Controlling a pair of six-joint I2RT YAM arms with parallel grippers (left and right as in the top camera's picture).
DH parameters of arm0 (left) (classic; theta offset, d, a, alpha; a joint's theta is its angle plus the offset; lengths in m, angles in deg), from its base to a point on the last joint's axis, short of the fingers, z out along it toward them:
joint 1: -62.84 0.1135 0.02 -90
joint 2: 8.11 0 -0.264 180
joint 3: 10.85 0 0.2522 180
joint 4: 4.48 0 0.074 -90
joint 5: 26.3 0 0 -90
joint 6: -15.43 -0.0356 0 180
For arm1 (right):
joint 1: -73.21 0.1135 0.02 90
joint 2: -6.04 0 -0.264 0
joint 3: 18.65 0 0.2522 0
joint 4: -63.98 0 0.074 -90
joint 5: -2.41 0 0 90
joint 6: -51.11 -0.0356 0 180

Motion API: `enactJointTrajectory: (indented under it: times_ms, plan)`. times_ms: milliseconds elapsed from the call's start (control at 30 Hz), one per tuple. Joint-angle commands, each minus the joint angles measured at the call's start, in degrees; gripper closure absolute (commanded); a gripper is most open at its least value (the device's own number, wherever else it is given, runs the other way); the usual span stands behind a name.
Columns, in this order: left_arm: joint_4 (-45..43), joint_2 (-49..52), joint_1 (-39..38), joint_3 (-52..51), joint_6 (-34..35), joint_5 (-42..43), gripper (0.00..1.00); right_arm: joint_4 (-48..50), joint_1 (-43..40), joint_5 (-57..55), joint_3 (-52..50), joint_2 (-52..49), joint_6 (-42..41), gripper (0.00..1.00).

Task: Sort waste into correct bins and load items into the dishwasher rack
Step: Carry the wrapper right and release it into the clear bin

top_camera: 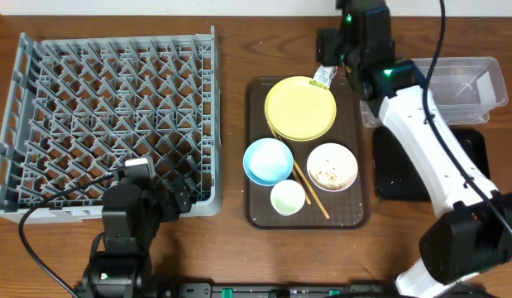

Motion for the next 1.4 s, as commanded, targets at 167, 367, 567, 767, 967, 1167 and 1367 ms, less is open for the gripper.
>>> enactJointTrajectory:
  times_ms: [167,367,567,767,967,1167,1367]
  plan:
    - [0.0,0.0,0.2,1.3,-0.5,0.1,0.02,7.3,-0.5,-2.8,0.2,-9.7,1.9,0.25]
    - [0.0,0.0,0.2,1.3,-0.5,0.1,0.02,9.6,-0.5,-5.0,0.2,-15.9,1.7,0.24]
    - [0.0,0.0,0.2,1.3,-0.5,0.1,0.02,10.5,-0.6,-6.5,0.2,-20.7,-0.9,0.23]
    - [0.2,0.0,0.2,1.3,-0.5,0.1,0.02,10.7,-0.6,-6.5,0.2,-23.9,-3.3,0.23]
    - [1.6,0.0,0.2,1.3,-0.5,0.1,0.02,10.7,-0.7,-6.9,0.2,-25.7,-3.8,0.23]
    - [1.9,0.0,0.2,1.1,-0.5,0.1,0.02,10.5,-0.7,-6.9,0.2,-27.8,-6.3,0.23]
    - [1.9,0.0,0.2,1.1,-0.5,0.1,0.02,10.6,-0.7,-6.9,0.2,-28.3,-6.3,0.27]
